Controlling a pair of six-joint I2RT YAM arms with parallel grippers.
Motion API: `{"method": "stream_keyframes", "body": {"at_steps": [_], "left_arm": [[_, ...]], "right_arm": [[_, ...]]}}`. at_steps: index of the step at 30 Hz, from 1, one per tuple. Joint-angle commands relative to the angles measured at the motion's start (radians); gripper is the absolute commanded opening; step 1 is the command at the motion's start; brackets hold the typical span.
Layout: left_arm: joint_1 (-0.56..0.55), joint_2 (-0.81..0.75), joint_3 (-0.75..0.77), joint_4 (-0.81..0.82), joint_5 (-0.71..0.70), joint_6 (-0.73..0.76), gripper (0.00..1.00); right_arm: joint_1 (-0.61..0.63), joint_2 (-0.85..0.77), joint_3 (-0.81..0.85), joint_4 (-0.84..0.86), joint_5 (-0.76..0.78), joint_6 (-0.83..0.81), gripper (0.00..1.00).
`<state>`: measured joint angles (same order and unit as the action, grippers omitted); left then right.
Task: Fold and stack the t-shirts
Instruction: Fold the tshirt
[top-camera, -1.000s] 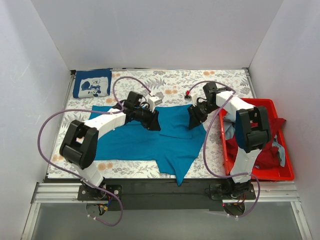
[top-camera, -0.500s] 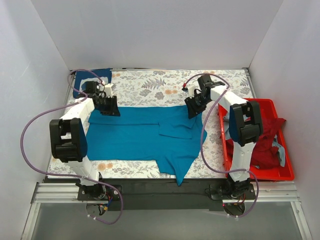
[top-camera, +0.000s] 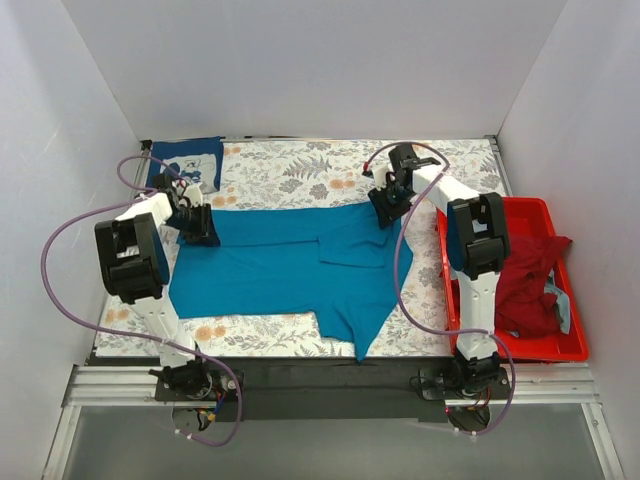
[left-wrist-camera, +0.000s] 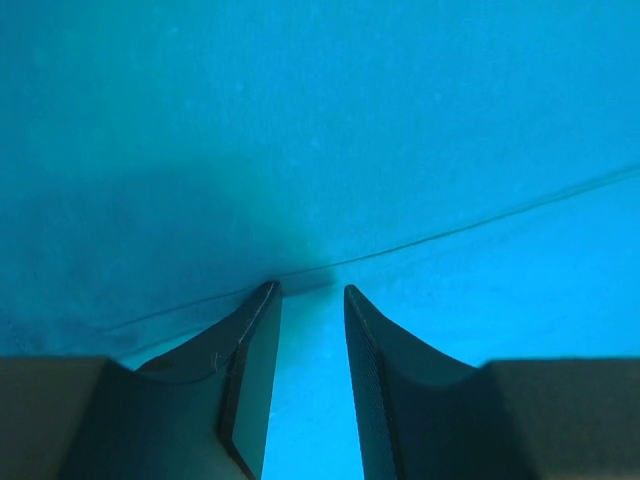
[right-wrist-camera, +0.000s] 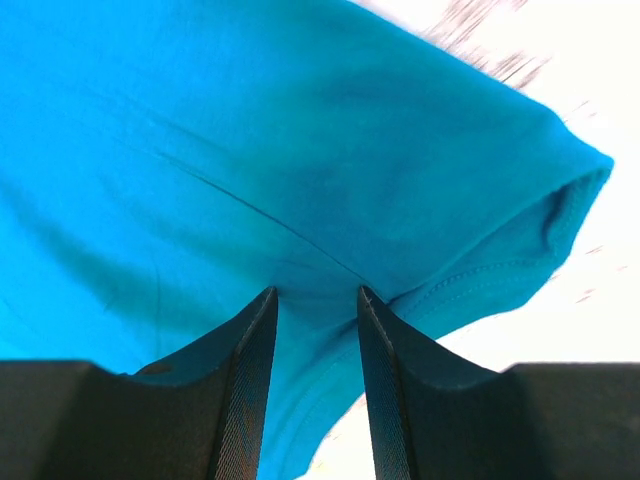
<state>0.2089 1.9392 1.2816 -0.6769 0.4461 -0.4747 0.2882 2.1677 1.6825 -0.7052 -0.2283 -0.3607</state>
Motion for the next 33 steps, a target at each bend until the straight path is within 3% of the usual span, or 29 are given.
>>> {"method": "stream_keyframes", "body": {"at_steps": [1,8,13,15,19,24,33], "left_arm": [[0.0,0.085,0.051,0.022,0.012,0.013,0.31],[0.0,0.107,0.189,-0.044,0.172,0.065,0.32],[0.009,-0.031,0.249,-0.303,0.362,0.299,0.4],[0.027,-0.113,0.231,-0.374,0.371,0.367,0.45],[0.112,-0.233,0.153,-0.553,0.401,0.525,0.54],[0.222,-0.307,0.075,-0.708,0.405,0.705,0.54],[0.27,-0.431,-0.102,-0.655,0.332,0.765,0.53]], "right_arm": [[-0.027,0.086,0.092,0.05,0.092,0.002,0.45],[-0.035,0.08,0.2,0.033,0.02,-0.047,0.51],[-0.032,-0.132,0.091,-0.031,-0.143,-0.15,0.66],[-0.032,-0.247,0.025,-0.069,-0.183,-0.185,0.7],[0.002,-0.399,-0.18,-0.177,-0.201,-0.294,0.69],[0.13,-0.571,-0.44,-0.189,-0.115,-0.369,0.62],[0.284,-0.634,-0.69,-0.028,0.004,-0.282,0.53]]}}
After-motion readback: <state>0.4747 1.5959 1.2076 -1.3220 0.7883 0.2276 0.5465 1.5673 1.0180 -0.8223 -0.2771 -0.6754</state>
